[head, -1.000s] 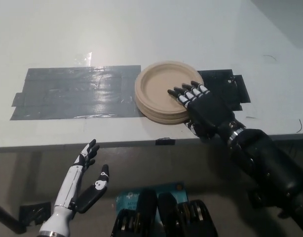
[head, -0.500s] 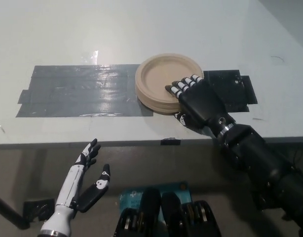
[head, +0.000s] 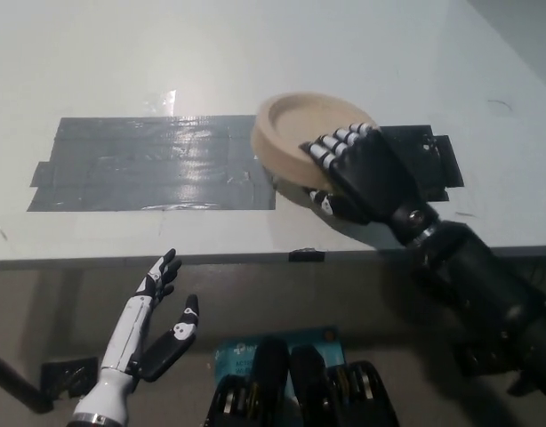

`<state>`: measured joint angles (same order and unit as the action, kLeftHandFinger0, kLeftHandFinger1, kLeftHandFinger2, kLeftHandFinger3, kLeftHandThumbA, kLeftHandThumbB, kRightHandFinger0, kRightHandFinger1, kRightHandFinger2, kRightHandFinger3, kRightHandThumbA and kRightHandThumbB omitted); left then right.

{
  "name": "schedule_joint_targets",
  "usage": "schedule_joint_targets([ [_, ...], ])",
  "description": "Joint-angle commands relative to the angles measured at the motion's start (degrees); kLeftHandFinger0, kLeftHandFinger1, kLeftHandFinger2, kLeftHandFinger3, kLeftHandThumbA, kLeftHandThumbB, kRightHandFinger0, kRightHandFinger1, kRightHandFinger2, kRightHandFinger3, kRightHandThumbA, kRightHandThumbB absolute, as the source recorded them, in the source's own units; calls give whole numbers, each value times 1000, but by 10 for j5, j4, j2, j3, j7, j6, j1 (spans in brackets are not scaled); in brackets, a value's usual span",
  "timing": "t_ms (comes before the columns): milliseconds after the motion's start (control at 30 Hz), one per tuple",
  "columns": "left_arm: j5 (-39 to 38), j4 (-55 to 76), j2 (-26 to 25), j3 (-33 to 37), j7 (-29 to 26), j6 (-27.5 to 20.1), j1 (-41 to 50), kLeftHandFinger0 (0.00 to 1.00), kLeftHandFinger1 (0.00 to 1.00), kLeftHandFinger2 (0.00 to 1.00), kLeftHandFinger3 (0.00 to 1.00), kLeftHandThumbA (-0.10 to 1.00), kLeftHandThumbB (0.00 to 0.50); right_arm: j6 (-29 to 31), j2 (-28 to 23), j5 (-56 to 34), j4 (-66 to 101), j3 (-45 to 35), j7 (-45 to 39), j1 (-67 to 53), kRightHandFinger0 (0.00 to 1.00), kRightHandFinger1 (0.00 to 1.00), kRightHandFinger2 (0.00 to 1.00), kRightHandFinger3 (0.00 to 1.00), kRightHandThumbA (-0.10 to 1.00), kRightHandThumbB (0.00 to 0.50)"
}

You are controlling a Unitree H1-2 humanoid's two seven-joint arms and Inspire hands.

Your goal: A stack of plates is kept in the middle of the desk close to the robot and the robot grabs the stack with its right hand, picks it up and hands it to a person.

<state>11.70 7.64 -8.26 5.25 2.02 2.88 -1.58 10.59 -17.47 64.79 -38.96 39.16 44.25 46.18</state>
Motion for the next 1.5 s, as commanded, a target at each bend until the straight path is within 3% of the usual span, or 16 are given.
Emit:
schedule_joint_targets([
  [0,4,13,-8,-2,3,-16,-12,994,1000,1000,1000,469,0,14,-28,1,133,-46,56,24,0,0,537,595,-100,281],
  [133,4,13,-8,-2,3,-15,-13,998,1000,1000,1000,486,0,21,-33,-2,181,-56,25,17,0,0,401,683,-100,290],
  [200,1,14,-7,-3,4,-14,-13,1000,1000,1000,1000,465,0,26,-31,-2,187,-59,22,15,0,0,395,694,-100,311],
  [500,4,9,-8,0,3,-26,-16,977,1000,1000,1000,436,0,35,-26,6,153,-60,27,19,0,0,387,583,-100,303],
  [733,3,11,-9,0,3,-27,-13,996,1000,1000,1000,428,0,39,-21,8,126,-58,33,24,0,0,264,501,-100,296],
  [1033,4,13,-10,4,5,-29,-5,1000,1000,1000,1000,444,0,45,-21,7,116,-59,37,24,0,0,266,486,-100,277],
  [1333,1,16,-8,3,6,-22,-3,994,1000,1000,1000,423,0,47,-19,8,126,-63,33,22,0,0,231,476,-100,299],
  [1467,2,19,-10,3,7,-18,-5,1000,1000,1000,1000,434,0,48,-14,10,110,-62,41,30,0,0,303,541,-100,300],
])
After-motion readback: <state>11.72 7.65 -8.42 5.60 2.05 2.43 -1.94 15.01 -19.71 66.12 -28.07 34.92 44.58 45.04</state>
